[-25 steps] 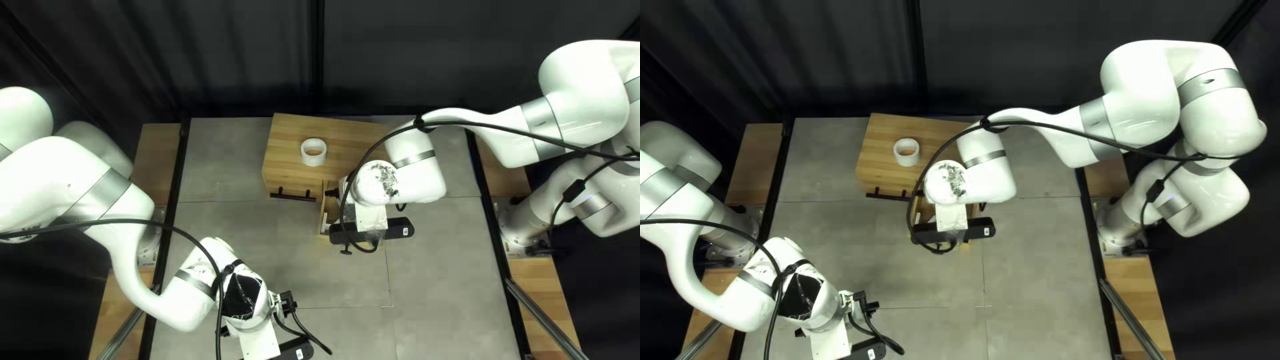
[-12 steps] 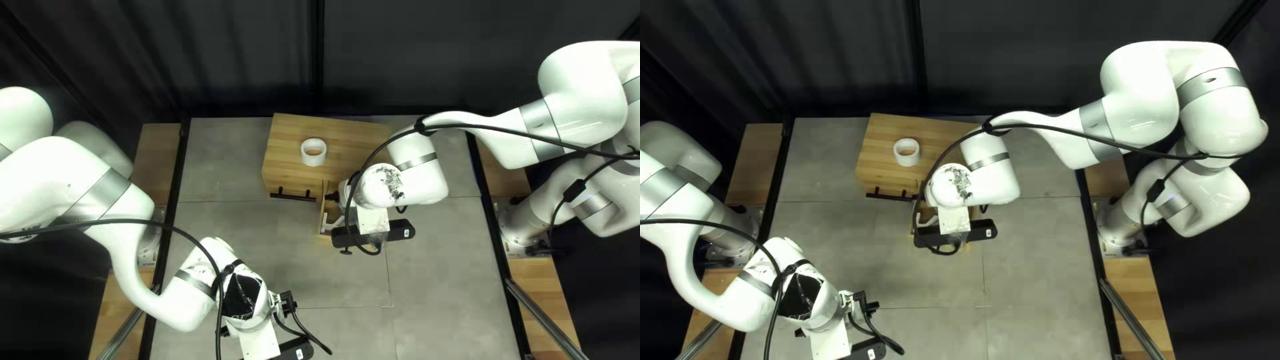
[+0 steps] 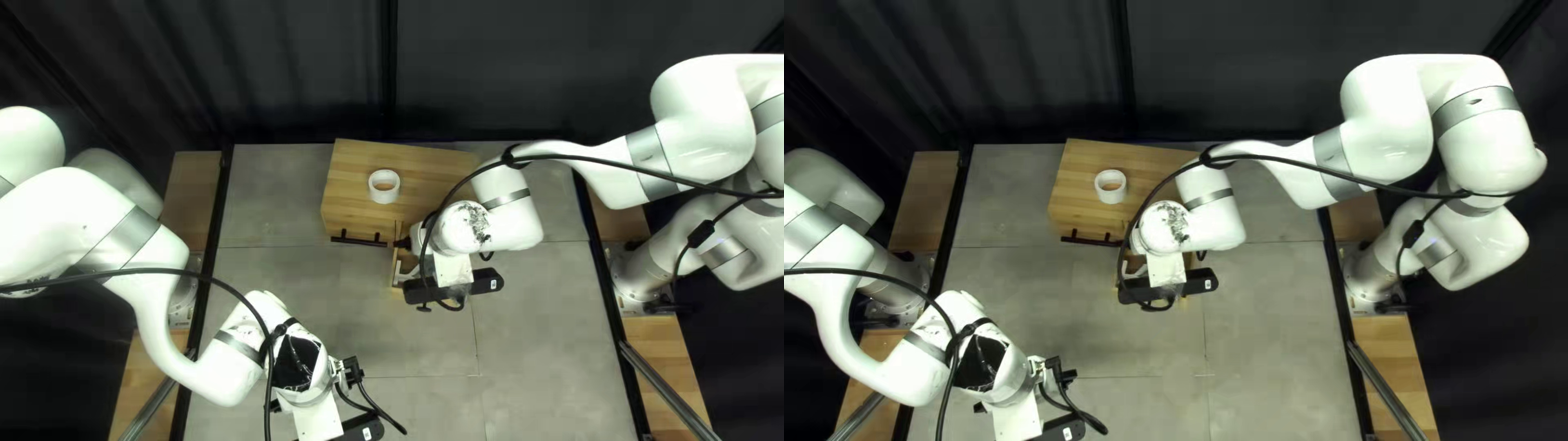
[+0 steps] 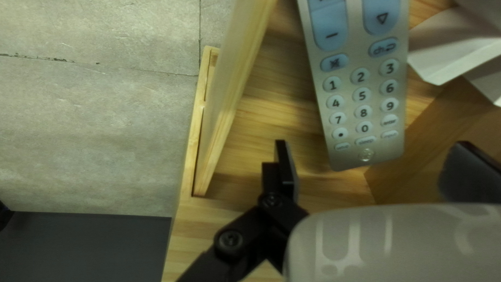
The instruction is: Open drawers and place objects into drawer and close
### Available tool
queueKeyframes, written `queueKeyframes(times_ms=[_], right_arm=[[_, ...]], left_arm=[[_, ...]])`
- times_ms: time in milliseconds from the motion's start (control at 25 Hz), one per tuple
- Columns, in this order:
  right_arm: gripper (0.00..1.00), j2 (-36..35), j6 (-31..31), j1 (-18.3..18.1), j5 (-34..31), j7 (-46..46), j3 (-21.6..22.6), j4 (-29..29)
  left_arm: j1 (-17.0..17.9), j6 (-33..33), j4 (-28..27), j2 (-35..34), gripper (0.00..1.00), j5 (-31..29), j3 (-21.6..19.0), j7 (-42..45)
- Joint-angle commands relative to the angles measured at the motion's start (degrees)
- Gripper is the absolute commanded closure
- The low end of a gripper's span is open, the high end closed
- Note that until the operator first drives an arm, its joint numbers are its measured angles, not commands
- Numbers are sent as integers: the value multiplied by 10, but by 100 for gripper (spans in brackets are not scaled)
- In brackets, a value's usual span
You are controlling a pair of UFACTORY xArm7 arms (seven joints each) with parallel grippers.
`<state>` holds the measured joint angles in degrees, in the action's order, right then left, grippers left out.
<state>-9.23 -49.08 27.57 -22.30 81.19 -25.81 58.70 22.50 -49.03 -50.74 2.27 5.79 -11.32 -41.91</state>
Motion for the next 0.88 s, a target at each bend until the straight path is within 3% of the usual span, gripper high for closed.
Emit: queueKeyframes(times_ms=[40,880], right_arm=[[8,-9,5,-4,4,6,-1,3],[12,4,13,8,-26,-4,2,-24]], left_arm=[[0,0,0,0,0,0,0,0],[0,0,0,0,0,0,0,0]])
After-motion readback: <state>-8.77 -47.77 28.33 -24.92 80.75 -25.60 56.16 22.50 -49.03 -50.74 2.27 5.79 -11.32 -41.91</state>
